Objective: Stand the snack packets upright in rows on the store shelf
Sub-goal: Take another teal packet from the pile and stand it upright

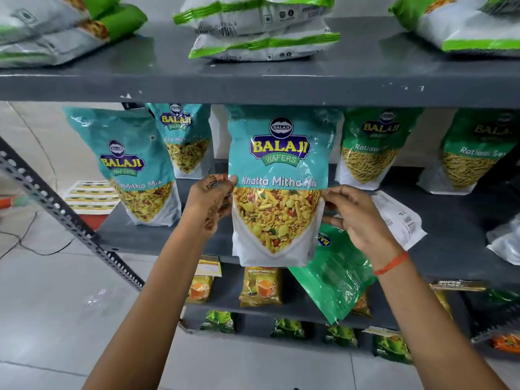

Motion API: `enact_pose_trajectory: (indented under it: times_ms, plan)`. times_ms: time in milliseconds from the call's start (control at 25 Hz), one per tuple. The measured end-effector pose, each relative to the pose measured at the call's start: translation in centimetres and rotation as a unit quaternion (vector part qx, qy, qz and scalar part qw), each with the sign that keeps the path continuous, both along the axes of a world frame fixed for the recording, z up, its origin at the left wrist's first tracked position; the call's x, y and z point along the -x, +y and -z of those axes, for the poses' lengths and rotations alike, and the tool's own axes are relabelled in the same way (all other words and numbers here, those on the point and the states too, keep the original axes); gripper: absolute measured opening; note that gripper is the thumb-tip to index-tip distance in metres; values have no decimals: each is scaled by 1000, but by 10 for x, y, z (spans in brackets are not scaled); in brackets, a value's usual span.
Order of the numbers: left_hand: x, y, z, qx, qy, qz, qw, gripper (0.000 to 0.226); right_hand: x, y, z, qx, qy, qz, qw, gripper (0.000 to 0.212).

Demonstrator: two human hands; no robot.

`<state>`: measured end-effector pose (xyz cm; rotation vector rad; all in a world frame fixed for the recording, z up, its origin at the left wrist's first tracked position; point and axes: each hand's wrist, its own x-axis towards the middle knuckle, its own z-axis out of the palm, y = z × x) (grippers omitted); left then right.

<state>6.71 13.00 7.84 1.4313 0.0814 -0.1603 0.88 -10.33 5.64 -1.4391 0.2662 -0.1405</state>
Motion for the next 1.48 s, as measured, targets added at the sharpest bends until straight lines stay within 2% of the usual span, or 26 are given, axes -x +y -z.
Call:
enact_pose_trajectory:
  times_ms: [120,280,520,720,840,920,1040,1120,1240,1360,1480]
  plan:
    - [-2,6,4,-4,1,6,1000,29,-6,3,3,13,-1,-2,1000,14]
    - [-14,20,14,-20,-22,-47,998,8,-25,19,19,15,-31,-3,999,15]
    - [-51,45,46,-66,-64,-138,986,21,-70,76,55,21,-77,17,997,17]
    - [-71,59,73,-87,-98,-126,983,31,-87,96,81,40,-54,27,997,8]
    - [-73,57,86,-112,-91,-122,982,24,-91,96,87,61,-61,39,996,9]
    - [-60,49,90,-112,-94,-114,983,26,-88,96,85,102,-85,52,990,14]
    - [-27,27,96,-101,-110,-105,983,54,-77,90,78,170,-134,82,973,22]
    - [1,4,97,-138,-137,-146,970,60,-64,78,71,181,-166,81,966,24]
    - [41,-49,100,-167,-222,-194,941,59,-35,47,71,217,-215,57,951,27]
    - [49,-113,105,-226,-218,-66,947,47,-1,-1,81,301,-242,64,920,25]
    - [26,-159,113,-328,-153,99,927,35,30,-69,103,438,-260,75,857,29]
